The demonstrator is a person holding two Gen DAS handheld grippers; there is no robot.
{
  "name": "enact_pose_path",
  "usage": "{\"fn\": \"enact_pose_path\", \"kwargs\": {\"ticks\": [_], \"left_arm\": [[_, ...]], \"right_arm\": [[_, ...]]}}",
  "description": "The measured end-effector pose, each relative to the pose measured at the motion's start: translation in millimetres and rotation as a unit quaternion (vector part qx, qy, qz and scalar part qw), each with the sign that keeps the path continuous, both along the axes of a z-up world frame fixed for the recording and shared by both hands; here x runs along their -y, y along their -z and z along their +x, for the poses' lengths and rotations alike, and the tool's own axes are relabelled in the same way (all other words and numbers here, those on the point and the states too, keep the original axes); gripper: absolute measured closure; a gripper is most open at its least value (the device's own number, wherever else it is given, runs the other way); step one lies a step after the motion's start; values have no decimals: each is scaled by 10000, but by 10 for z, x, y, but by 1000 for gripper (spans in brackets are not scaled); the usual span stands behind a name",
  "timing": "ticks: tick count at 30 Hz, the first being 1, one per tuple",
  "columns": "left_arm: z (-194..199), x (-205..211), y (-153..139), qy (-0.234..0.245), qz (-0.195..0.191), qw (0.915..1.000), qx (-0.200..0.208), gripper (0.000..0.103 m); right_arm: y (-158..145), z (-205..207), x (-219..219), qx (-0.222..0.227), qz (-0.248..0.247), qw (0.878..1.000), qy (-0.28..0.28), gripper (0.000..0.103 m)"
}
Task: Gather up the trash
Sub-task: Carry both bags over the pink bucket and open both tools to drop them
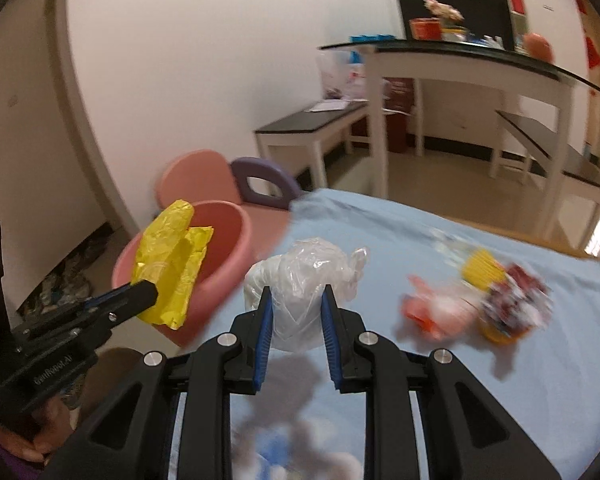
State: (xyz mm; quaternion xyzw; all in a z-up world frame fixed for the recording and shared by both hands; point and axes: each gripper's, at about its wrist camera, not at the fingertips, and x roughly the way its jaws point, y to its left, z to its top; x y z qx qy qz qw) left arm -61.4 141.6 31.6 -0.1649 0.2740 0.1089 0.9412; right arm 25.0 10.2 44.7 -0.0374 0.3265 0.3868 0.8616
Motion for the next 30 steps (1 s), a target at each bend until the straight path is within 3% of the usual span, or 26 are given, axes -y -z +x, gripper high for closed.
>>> {"fn": "enact_pose_path", "kwargs": {"ticks": [12,30], "left_arm": [[-165,-550,64,-795,137,9967,-8,88],[-232,-1052,359,-1273,-176,9914,-245,88]], "right_arm": [[40,-51,-900,56,-1,9968,-797,80],[374,11,-1465,-287,-234,9932,-1103,80]]}}
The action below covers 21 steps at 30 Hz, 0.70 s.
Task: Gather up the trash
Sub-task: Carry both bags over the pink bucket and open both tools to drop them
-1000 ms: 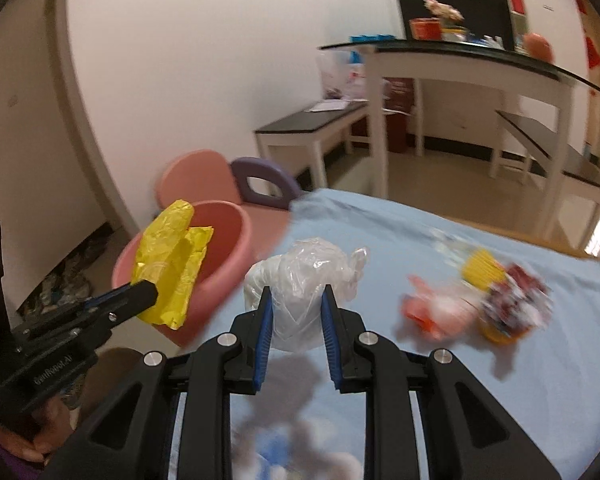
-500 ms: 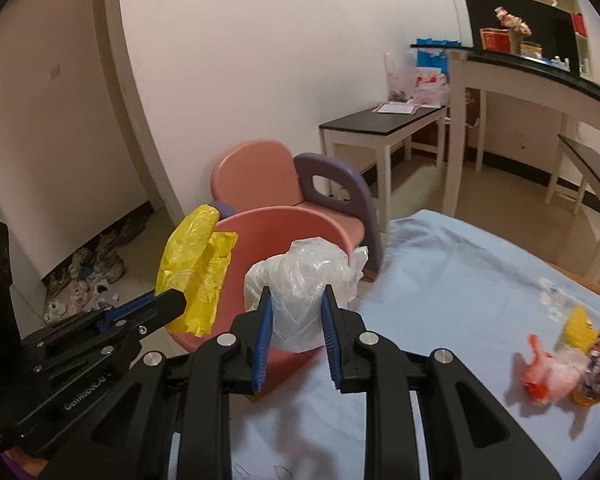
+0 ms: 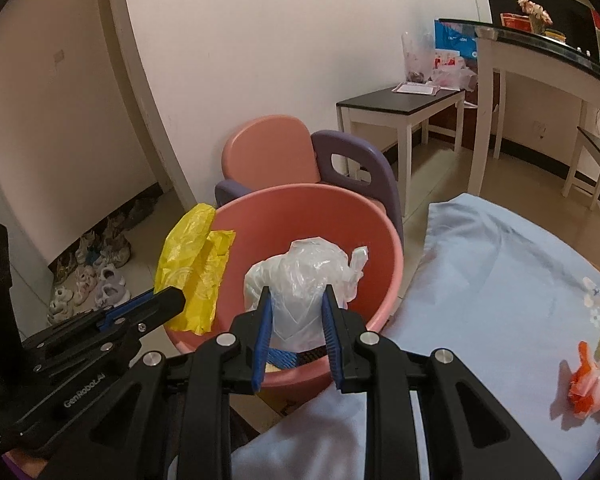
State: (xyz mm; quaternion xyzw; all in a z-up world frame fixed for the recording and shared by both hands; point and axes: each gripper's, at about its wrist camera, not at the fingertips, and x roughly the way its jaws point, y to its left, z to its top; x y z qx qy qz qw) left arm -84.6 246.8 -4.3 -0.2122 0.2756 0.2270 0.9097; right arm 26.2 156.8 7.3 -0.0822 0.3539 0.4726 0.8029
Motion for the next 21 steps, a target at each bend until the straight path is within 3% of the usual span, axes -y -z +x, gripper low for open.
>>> {"fn": "enact_pose_path", "kwargs": {"ticks": [10,12,18,21], "left_arm": [[-39,-72,52,-62,-58,10000,-47,88],[-40,-87,74,-80,-100,9999,-76,80],[-71,-145,117,-129,-359,9992,-72,77],[-76,-151,105,-130,-362,9993,-47,76]], "right_arm": [[134,6,-121,-48,-136,9999,-34,79],[144,16,-126,-59,-137,9999,-19,79],[163,16,-134,-67,-163,9998,-1,75],[174,23,-131,-79,-147,9999,3,65]]}}
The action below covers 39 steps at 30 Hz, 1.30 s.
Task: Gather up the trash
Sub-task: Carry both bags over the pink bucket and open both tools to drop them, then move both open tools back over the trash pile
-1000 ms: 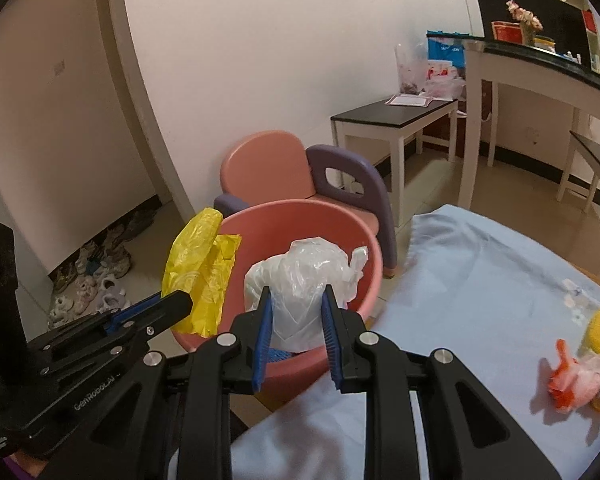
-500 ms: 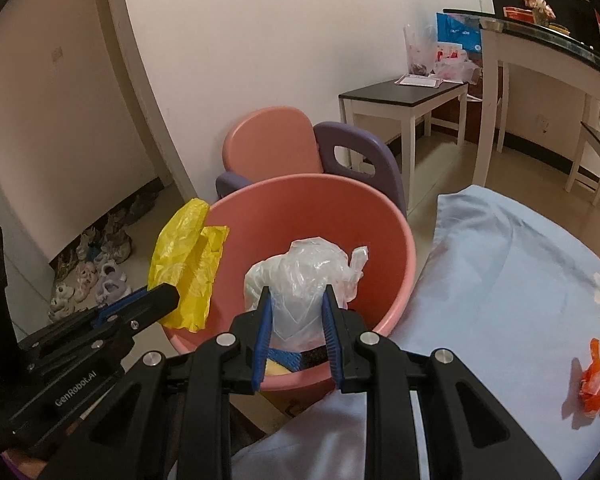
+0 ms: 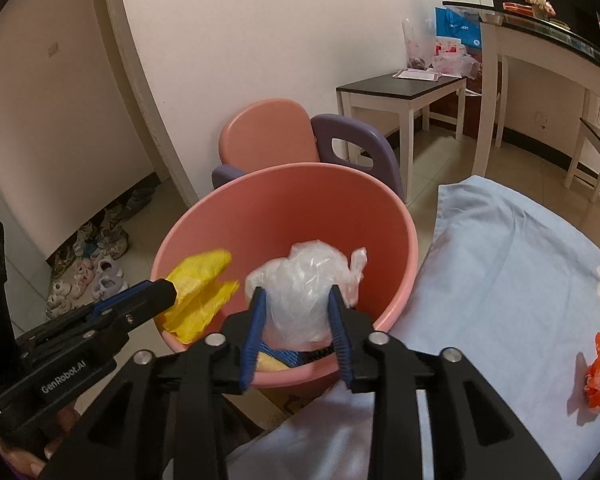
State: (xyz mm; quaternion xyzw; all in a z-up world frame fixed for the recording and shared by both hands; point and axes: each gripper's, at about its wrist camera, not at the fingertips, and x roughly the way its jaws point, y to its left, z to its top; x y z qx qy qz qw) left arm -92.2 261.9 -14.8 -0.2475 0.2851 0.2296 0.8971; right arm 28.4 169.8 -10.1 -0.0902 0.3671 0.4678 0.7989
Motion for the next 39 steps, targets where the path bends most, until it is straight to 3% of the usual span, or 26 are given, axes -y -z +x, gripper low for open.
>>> {"fn": "enact_pose_path", "kwargs": {"ticks": [5,15,39], "left_arm": [[-2,21,-30,16,24,10000,34,76],[23,95,-79,72,36,10000,22,76],[219,719,-185,688,295,9971,-149,76]], "right_arm": [[-13,-17,28,32,24,10000,0,57],[-43,-19,169,26,65,9999,87,52],[-50,-65,1243,76,-114,9963,852,52]]}}
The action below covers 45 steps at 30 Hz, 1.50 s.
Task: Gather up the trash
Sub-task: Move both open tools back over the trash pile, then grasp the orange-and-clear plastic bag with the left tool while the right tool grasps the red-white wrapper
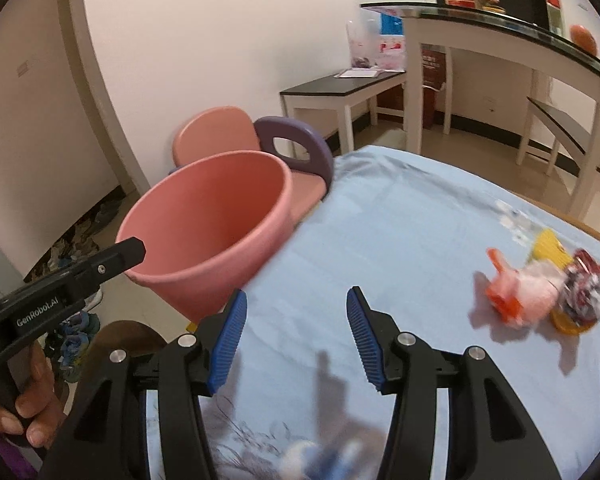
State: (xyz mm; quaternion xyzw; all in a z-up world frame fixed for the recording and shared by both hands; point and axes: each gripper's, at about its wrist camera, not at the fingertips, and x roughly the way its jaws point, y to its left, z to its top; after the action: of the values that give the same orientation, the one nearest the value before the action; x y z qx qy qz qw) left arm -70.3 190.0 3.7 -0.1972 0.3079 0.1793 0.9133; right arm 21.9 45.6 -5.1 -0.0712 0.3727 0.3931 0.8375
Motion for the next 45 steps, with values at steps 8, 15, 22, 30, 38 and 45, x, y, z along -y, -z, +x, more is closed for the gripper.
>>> {"fn": "enact_pose_path", "kwargs": {"ticks": [8,15,22,30,38,45], "left_arm": [[132,250,17,292,40,9995,-139,76],[332,530,45,699,-21,9973,-222,76],[580,890,21,1226,-29,9924,-132,76],[1066,1319,54,1909,-181,9813,-148,76],[1570,1438,188,1972,-629,9782,-156,76],[1926,1395,410,1898,-900,9770,-377,76]], "right_arm": [[16,46,464,56,-69,9992,379,52],[39,141,1052,131,-147,9943,1052,52],[41,243,1585,165,-160,9837,1783,52],[51,307,1949,25,33,9774,2112,52],[86,406,2108,-183,216,9732,2281,52],[135,478,2186,-412,359,9718,2292,52]]}}
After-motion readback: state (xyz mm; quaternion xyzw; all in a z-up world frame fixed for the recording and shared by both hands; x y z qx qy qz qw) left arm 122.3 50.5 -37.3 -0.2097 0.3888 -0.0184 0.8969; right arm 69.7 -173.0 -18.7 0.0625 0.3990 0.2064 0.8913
